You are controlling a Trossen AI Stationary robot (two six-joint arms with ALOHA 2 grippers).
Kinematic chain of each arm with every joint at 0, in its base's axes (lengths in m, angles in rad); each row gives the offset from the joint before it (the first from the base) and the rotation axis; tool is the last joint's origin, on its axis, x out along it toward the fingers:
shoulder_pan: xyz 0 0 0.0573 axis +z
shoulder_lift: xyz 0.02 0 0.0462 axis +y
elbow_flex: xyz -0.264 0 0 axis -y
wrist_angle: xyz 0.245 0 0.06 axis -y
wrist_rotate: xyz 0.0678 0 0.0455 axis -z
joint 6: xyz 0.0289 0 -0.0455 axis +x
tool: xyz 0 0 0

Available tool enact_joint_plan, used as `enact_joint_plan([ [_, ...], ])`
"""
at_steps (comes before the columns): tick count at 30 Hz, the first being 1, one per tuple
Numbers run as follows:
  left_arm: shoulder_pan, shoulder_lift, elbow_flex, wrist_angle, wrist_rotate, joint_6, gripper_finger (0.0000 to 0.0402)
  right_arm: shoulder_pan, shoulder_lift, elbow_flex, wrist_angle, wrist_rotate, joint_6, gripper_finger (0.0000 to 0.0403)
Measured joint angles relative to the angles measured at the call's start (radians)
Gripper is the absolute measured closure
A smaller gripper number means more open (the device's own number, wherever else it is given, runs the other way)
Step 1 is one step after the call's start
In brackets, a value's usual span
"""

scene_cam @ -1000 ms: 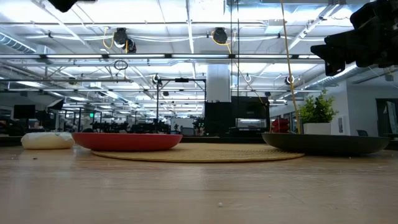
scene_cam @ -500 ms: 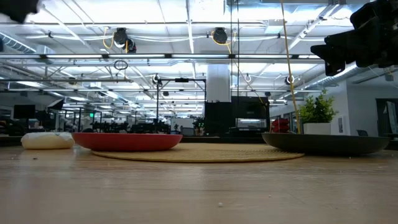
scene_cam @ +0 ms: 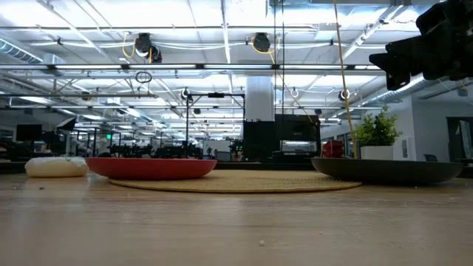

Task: Pick & Place donuts
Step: Put the small orange donut on the black plate

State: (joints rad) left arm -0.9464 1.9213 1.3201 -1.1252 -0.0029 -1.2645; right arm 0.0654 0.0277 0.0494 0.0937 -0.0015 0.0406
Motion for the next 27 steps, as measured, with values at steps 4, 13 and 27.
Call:
enact_joint_plan([
  [4, -0.014, 0.0, 0.0, 0.0, -0.078, -0.014, 0.0083, 0.0, 0.0, 0.0, 0.0, 0.0, 0.0, 0.0252],
  [13, -0.012, 0.0, -0.014, 0.007, -0.103, -0.075, 0.0083, 0.0, 0.0, 0.0, 0.0, 0.0, 0.0, 0.0253],
  [27, -0.01, -0.005, -0.122, 0.192, -0.132, 0.0, 0.0083, 0.0, 0.0, 0.0, 0.0, 0.0, 0.0, 0.0252],
])
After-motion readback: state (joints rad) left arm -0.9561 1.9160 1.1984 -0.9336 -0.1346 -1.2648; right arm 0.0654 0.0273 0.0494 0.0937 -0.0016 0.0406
